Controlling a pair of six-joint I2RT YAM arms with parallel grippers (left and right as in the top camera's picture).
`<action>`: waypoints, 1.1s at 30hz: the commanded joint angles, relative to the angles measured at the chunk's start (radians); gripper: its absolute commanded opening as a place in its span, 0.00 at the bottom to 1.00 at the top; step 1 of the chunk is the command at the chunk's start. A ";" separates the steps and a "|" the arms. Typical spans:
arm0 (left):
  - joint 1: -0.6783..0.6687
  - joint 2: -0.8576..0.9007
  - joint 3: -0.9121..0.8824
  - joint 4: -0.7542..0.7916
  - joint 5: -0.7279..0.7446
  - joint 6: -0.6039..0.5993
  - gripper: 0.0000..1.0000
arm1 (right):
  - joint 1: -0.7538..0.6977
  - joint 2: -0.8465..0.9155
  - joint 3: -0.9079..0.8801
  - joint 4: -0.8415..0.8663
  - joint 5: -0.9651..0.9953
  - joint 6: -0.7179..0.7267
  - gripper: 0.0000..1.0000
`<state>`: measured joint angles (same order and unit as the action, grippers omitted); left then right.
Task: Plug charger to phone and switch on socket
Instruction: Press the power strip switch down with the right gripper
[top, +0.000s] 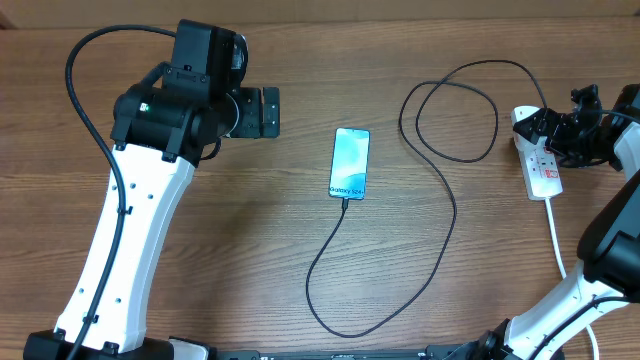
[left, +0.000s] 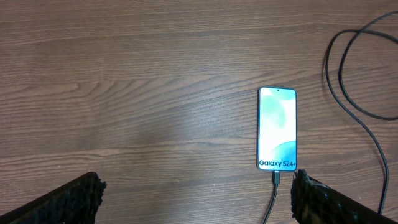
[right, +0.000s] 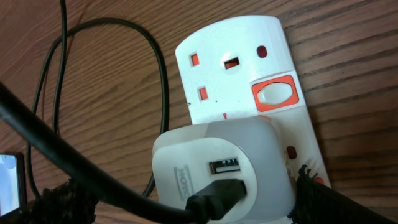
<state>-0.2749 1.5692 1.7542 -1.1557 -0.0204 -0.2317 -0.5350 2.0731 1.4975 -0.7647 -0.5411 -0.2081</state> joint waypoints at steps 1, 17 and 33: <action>0.000 0.008 -0.003 0.000 -0.013 0.018 1.00 | 0.017 0.015 -0.006 0.002 0.029 0.013 1.00; 0.000 0.008 -0.003 0.000 -0.013 0.019 1.00 | 0.039 0.015 -0.006 -0.031 0.029 0.024 1.00; 0.000 0.008 -0.003 0.000 -0.013 0.018 1.00 | 0.039 0.015 -0.006 -0.052 -0.003 0.030 1.00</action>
<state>-0.2749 1.5692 1.7542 -1.1561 -0.0204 -0.2317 -0.5228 2.0731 1.4998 -0.7879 -0.4931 -0.1989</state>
